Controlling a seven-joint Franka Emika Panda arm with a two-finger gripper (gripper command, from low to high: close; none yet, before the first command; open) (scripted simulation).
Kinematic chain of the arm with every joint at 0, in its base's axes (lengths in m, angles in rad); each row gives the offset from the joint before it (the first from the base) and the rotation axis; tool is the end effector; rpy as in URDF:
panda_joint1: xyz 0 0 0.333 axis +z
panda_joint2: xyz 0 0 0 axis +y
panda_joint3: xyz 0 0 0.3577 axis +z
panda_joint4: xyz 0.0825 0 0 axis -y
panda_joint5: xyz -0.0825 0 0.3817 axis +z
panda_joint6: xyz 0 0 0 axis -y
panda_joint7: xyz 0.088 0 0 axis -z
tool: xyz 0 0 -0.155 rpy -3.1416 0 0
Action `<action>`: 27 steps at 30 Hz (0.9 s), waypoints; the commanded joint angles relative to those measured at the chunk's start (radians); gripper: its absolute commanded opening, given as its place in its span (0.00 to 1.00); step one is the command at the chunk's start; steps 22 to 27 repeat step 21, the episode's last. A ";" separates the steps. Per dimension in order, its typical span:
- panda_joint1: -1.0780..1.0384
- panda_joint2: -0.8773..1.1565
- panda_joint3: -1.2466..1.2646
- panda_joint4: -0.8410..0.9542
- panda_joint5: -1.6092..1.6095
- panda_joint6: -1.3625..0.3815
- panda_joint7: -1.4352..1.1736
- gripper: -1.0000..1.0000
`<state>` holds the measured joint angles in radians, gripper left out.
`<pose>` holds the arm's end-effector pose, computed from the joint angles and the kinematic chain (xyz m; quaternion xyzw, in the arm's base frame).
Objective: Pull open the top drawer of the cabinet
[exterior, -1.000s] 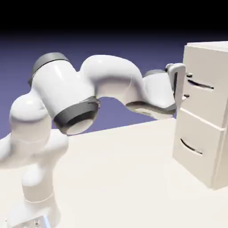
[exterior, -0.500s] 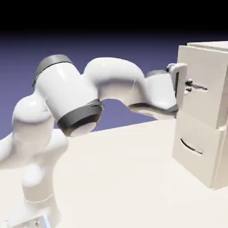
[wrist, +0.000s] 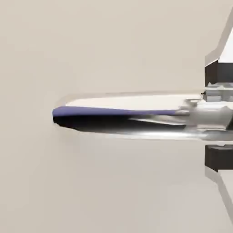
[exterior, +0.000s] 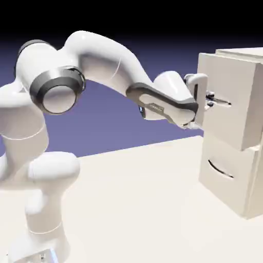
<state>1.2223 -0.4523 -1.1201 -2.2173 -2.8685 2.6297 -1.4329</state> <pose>0.5542 0.0002 0.5203 -0.2706 0.6530 -0.2705 0.6537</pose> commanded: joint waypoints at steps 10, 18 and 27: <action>-0.360 -0.318 0.329 -0.346 0.124 -0.035 -0.226 0.00; -0.606 -0.572 0.511 -0.573 0.253 0.035 -0.354 0.00; -0.641 -0.608 0.532 -0.599 0.276 0.056 -0.372 1.00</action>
